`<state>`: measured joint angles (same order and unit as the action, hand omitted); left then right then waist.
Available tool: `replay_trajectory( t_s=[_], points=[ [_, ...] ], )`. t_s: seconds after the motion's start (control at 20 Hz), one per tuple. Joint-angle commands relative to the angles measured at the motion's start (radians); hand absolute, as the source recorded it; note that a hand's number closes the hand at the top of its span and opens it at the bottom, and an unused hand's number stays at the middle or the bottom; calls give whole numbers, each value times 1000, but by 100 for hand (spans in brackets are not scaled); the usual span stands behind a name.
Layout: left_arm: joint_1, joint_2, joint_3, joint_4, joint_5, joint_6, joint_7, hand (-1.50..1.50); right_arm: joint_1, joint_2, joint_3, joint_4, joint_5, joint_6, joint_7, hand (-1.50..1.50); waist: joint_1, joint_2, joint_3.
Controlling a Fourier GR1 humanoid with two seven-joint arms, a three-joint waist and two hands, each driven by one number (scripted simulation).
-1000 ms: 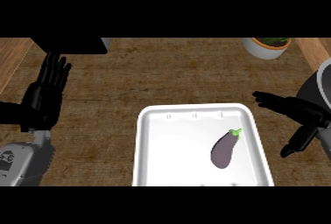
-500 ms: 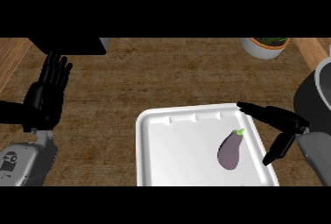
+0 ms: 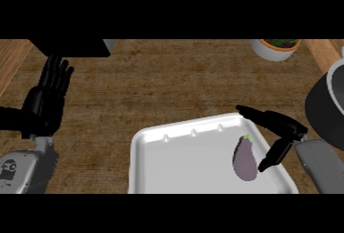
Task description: Pick the eggplant from the tray and place it in the pot
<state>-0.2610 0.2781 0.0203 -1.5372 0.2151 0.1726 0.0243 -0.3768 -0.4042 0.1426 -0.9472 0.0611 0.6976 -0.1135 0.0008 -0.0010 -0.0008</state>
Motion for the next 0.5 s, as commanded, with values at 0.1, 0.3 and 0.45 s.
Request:
replay_trajectory(
  t_s=[0.1, 0.3, 0.45],
  points=[
    [-38, -20, 33, 71, -24, -29, -30, 0, -33, 38, -16, -15, 61, -4, 98, -150, 1, 2, 1],
    [-22, -22, 40, -6, -25, -19, 36, 0, 16, 97, 3, 24, 119, -48, 67, -150, 3, 2, 1],
    [42, -51, 15, -77, -48, -10, 52, 0, 39, 101, -8, -29, 125, -33, 65, -150, 4, 0, 1]
  ],
)
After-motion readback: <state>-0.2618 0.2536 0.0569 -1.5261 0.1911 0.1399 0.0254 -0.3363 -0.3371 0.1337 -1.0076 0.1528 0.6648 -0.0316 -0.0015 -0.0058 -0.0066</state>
